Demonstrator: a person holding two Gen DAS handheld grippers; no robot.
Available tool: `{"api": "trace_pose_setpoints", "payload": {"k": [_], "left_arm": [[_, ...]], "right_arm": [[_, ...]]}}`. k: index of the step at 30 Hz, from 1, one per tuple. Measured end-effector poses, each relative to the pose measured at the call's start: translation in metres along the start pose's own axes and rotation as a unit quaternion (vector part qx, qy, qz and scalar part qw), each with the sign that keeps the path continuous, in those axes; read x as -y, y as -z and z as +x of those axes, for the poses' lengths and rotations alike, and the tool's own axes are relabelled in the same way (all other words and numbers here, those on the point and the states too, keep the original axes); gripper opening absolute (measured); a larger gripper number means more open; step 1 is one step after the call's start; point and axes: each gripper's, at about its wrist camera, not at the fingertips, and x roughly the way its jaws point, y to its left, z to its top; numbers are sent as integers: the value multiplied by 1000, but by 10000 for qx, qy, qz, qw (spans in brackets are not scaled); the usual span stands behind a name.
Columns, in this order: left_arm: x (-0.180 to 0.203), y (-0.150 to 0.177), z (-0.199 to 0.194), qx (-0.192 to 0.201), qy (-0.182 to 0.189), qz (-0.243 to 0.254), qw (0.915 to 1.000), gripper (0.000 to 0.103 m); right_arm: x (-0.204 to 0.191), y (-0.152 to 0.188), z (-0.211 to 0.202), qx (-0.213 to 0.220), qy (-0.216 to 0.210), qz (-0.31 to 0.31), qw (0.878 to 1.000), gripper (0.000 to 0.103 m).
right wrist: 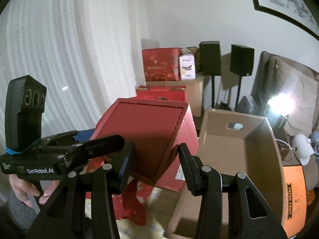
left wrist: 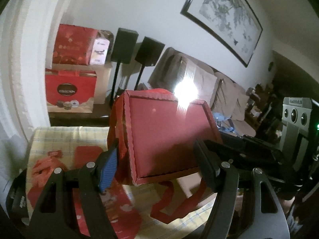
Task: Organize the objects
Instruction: 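Lift the red gift box with both grippers and carry it toward the cardboard tray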
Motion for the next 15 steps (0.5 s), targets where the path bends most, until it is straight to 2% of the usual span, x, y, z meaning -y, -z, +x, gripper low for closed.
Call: {"api": "trace_pose_setpoints", "payload": {"k": [15], "left_arm": [[73, -38, 77, -322, 169, 455, 9983, 68]], "right_arm": [[98, -17, -14, -215, 312, 708, 9968, 47]]}}
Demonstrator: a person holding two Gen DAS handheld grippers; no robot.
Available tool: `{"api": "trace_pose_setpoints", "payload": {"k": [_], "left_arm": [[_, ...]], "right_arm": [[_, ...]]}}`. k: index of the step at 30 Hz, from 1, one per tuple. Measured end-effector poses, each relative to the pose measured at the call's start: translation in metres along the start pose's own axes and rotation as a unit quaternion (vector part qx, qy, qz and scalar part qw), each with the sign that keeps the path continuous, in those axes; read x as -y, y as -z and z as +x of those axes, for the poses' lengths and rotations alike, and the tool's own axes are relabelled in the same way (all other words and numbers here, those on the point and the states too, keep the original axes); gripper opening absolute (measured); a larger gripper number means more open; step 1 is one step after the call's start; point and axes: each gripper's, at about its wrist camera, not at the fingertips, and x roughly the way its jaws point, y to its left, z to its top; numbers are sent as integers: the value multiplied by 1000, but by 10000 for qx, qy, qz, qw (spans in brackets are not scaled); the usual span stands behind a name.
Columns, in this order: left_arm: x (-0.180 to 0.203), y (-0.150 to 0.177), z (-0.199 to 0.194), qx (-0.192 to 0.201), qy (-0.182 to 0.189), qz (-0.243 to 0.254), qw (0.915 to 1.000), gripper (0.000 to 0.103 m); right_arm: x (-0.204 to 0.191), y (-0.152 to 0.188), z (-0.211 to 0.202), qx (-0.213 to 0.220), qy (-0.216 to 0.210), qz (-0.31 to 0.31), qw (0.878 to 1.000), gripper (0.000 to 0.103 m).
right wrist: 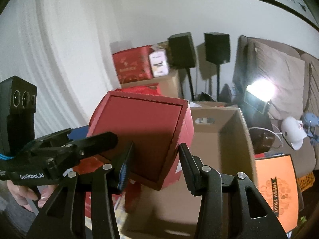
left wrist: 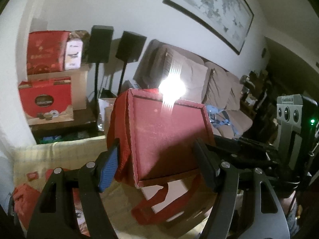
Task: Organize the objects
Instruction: 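Lift the red gift box with both grippers and carry it toward the cardboard tray, then lower the red gift box into the cardboard tray and open both grippers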
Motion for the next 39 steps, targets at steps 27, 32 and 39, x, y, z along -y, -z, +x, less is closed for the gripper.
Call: {"api": "trace_pose_setpoints", "payload": {"k": [27, 32, 39], "left_arm": [[-19, -29, 161, -948, -66, -691, 9931, 68], [-38, -30, 189, -1150, -100, -1057, 9877, 68], [-57, -28, 215, -1280, -299, -1203, 9840, 68]], "right_arm": [[124, -29, 103, -965, 169, 904, 9911, 47], [140, -34, 134, -1109, 164, 953, 9891, 46], [155, -31, 168, -1299, 39, 1005, 9864, 46]]}}
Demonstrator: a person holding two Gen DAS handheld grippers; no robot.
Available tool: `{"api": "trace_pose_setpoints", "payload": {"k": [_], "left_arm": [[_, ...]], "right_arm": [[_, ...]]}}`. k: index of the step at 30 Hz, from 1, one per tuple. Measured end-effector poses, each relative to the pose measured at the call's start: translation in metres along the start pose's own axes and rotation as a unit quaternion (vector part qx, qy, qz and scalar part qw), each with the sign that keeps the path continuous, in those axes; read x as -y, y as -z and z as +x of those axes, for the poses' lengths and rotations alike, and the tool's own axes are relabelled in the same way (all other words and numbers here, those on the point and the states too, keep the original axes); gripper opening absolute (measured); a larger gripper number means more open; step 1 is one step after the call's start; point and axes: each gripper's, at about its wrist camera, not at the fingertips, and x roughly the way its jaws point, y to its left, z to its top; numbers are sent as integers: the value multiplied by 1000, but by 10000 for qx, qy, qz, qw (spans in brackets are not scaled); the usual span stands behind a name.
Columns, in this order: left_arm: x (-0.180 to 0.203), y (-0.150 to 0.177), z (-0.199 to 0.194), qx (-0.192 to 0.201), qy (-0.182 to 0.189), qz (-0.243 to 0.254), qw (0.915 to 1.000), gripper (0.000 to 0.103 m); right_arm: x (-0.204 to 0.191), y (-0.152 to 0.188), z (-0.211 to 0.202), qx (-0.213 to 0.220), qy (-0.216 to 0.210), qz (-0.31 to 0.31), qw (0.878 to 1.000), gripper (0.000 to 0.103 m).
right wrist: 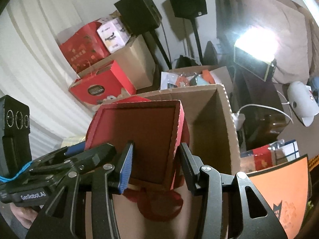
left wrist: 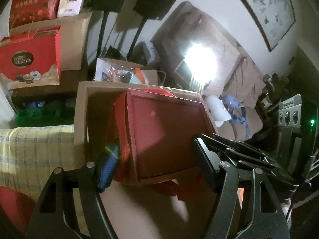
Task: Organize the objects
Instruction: 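Lower the red gift box into the cardboard tray and open both grippers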
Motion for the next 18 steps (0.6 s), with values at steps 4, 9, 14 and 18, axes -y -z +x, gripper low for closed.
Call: {"api": "trace_pose_setpoints", "payload": {"k": [4, 9, 14, 18], "left_arm": [[-5, -3, 9, -82, -72, -117, 9999, 68], [-9, -5, 17, -165, -134, -189, 9996, 68], [-8, -9, 15, -111, -203, -91, 9997, 69], [-8, -15, 1, 1, -87, -73, 9999, 76]], "right_arm": [[4, -3, 12, -57, -16, 82, 9999, 45], [9, -6, 23, -62, 2, 144, 9999, 44], [7, -8, 27, 14, 2, 143, 9999, 42], [4, -9, 28, 5, -2, 156, 9999, 42]]}}
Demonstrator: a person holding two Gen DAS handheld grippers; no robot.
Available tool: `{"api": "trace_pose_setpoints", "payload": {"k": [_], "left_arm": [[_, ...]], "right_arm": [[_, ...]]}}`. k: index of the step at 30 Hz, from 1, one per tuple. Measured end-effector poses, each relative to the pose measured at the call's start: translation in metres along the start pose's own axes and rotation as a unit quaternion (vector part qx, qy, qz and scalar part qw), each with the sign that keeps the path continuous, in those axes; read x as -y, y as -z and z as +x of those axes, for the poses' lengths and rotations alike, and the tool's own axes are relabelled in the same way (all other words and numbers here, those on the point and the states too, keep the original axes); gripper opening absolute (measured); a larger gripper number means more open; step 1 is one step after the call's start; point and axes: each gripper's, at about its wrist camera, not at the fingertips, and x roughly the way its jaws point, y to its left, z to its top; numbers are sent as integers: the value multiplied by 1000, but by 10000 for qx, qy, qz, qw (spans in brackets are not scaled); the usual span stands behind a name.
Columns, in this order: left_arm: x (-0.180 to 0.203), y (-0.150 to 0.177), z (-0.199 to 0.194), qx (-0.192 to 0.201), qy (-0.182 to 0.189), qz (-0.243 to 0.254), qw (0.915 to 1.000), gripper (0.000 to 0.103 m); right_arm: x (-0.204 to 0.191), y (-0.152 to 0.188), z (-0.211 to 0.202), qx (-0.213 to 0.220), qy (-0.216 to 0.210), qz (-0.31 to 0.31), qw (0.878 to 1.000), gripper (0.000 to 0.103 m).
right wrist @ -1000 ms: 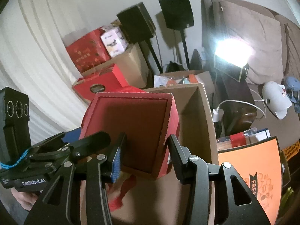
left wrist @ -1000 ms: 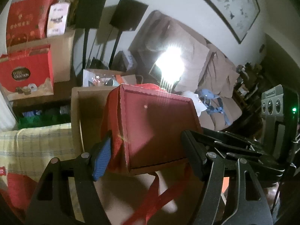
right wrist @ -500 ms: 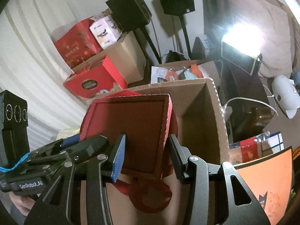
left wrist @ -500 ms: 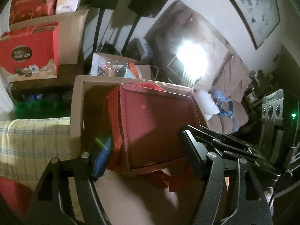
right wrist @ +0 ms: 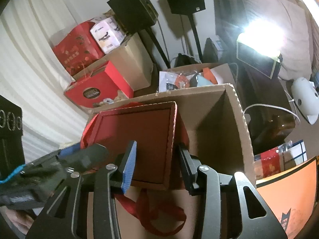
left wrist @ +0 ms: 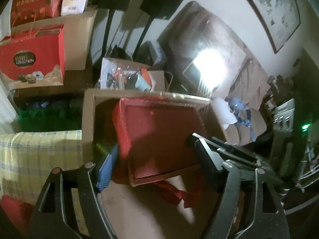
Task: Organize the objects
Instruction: 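Lower the red gift box into the cardboard tray and open both grippers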
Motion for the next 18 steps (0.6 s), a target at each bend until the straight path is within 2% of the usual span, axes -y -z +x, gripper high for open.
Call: {"api": "trace_pose_setpoints", "payload": {"k": [2, 5, 11, 14, 18], "left_arm": [[1, -3, -11, 95, -43, 55, 9999, 83], [5, -3, -30, 215, -145, 186, 9995, 88], [4, 8, -57, 213, -352, 290, 9987, 92], [1, 18, -71, 300, -543, 351, 9975, 99], [-9, 30, -85, 288, -625, 267, 9973, 100]], "right_arm": [[-3, 0, -2, -20, 31, -33, 10000, 42], [-5, -1, -15, 146, 44, -10, 9999, 46], [-22, 4, -40, 265, 273, -204, 9991, 49], [-34, 11, -51, 300, 389, -345, 9982, 56], [-48, 25, -61, 293, 567, -540, 9965, 68]]}}
